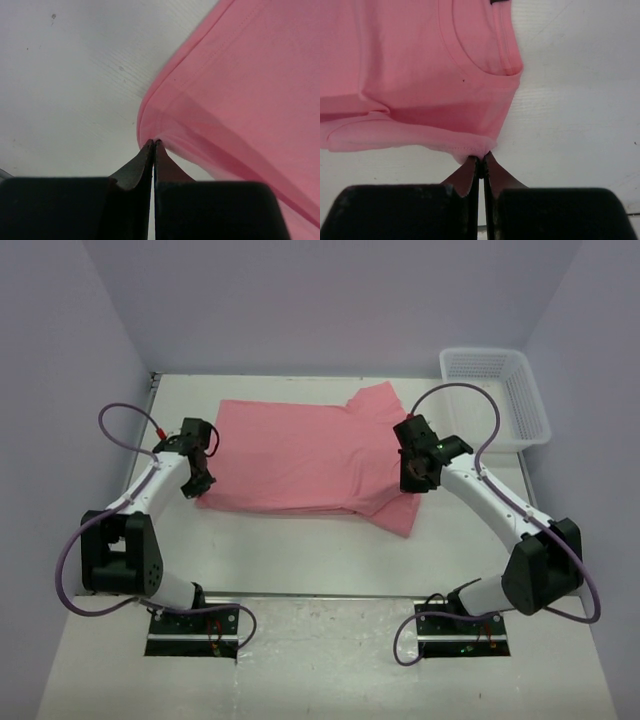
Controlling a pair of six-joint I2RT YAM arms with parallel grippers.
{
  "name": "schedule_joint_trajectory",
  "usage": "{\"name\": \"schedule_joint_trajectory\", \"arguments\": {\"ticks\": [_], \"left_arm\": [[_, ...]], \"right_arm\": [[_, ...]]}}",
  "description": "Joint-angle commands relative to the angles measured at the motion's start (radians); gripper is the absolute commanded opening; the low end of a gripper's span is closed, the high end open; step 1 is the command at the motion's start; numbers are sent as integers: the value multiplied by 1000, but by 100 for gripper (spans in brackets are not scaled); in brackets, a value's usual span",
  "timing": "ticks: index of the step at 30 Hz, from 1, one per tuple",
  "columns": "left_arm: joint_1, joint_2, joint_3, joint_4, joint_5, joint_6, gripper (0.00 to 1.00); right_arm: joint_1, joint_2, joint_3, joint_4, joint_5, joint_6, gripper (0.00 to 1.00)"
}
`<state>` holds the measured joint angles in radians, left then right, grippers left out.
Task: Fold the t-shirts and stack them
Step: Fold the flattened tshirt in 1/3 of the way
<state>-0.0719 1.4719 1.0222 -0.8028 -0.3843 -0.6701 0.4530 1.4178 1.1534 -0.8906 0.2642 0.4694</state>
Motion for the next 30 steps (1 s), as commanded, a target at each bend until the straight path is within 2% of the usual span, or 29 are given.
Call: {"name": "schedule_joint_trajectory", "arguments": {"ticks": [1, 13, 30], "left_arm": [[11, 18, 61, 19, -42, -19, 0], [11, 128, 174, 17, -34, -3, 0], [11, 274, 302, 8, -28, 15, 0]], "right_arm": [[-25, 30, 64, 27, -11, -35, 0], [-54, 159, 163, 45, -37, -55, 0], [-108, 222, 221, 45, -34, -66, 0]]}}
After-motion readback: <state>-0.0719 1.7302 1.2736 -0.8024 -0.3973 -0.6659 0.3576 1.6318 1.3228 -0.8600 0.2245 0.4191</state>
